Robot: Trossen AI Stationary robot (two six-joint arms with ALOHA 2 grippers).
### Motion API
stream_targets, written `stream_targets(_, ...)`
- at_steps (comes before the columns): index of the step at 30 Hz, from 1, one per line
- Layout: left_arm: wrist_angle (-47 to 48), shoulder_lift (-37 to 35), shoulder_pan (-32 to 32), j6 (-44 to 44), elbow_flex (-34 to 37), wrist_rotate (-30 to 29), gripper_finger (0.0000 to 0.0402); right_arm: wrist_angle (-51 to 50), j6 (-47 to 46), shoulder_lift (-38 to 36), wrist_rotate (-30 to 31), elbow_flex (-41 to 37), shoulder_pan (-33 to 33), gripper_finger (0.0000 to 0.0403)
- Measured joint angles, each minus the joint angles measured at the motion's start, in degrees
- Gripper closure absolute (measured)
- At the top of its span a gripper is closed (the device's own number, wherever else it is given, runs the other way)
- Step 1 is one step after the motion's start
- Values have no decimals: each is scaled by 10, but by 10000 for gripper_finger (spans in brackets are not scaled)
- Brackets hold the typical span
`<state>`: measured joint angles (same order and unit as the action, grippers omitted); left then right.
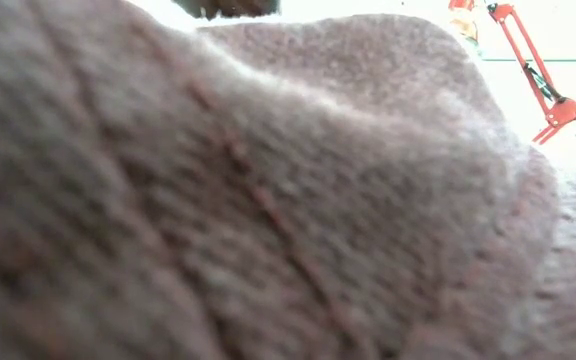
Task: Pick & Place hat
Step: Stack the top red cap on the red cap on the shelf
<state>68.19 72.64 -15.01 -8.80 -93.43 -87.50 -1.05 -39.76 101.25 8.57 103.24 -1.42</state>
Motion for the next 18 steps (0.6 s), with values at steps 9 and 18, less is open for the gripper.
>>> stream_targets(9,-1,-2,-7,-2,0,0,396,216,-59,0,-7,-71,-6,209)
stream_targets(18,-8,-1,-9,-1,0,-5,396,183,-79,2,36,-81,-3,209)
